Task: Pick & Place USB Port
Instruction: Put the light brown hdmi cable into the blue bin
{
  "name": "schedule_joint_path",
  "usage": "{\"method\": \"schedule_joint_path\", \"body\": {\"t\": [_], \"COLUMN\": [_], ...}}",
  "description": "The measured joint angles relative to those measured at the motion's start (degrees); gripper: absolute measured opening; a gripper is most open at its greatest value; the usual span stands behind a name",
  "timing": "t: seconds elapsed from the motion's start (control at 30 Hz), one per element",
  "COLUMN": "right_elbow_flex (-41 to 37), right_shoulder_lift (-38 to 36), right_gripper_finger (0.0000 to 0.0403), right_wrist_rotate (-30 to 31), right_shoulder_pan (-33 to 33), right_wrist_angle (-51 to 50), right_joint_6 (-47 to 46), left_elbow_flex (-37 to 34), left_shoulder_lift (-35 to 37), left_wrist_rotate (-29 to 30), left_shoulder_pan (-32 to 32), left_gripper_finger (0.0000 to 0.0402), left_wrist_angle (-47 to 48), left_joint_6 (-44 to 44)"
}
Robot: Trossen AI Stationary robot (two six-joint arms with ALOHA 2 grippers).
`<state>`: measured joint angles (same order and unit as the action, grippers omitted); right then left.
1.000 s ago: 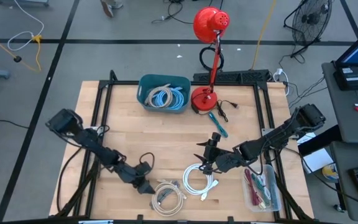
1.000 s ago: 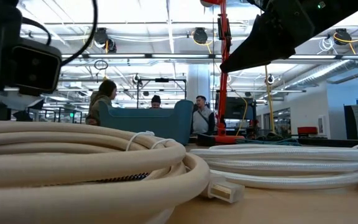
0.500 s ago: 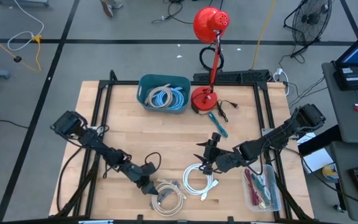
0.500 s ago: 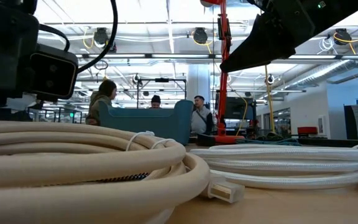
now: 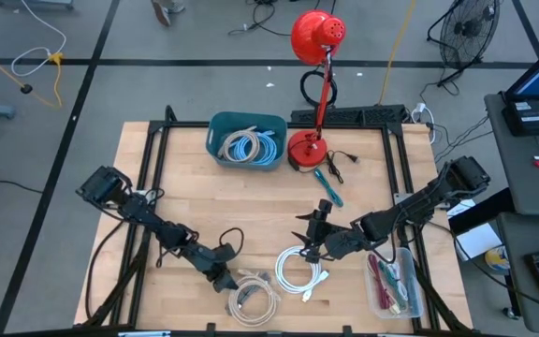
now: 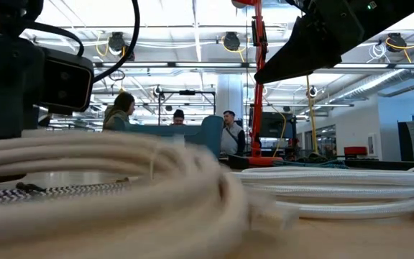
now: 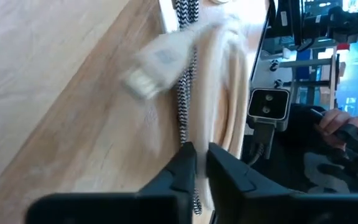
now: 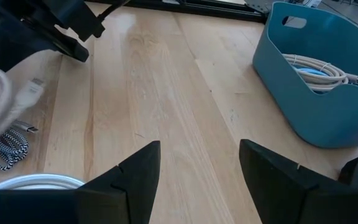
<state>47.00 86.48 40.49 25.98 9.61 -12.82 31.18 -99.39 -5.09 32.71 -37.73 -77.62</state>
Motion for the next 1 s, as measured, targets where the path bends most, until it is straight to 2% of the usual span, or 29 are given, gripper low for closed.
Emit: {"method": "schedule_joint_path", "body": {"t": [0.07,0.23,0.4,0.5,0.63,0.8,1.0], "right_elbow_flex": [0.0,0.0,0.0,0.0,0.0,0.0,0.0], "right_shoulder_lift": [0.0,0.0,0.0,0.0,0.0,0.0,0.0], "right_gripper_finger": [0.021,0.021,0.021,0.021,0.021,0.021,0.021], "right_wrist_rotate": [0.0,0.0,0.0,0.0,0.0,0.0,0.0], "right_shoulder_pan": [0.0,0.0,0.0,0.0,0.0,0.0,0.0], "right_wrist_angle": [0.0,0.0,0.0,0.0,0.0,0.0,0.0], "right_joint_6": [0.0,0.0,0.0,0.0,-0.2,-0.2,-0.2], "left_elbow_flex": [0.0,0.0,-0.1,-0.1,-0.1,-0.1,0.0], "left_shoulder_lift": [0.0,0.0,0.4,1.8,5.9,16.6,38.2], "left_wrist_rotate": [-0.1,0.1,0.6,1.6,4.8,11.1,20.5], "left_shoulder_pan": [0.0,0.1,0.4,0.4,-0.2,-3.9,-14.1], "left_gripper_finger": [0.0014,0.0014,0.0009,0.0009,0.0009,0.0009,0.0009], "left_wrist_angle": [-0.2,-0.8,-7.7,-9.6,-7.4,2.2,26.0], "left_joint_6": [0.5,1.7,3.7,4.9,8.1,15.8,25.2]}}
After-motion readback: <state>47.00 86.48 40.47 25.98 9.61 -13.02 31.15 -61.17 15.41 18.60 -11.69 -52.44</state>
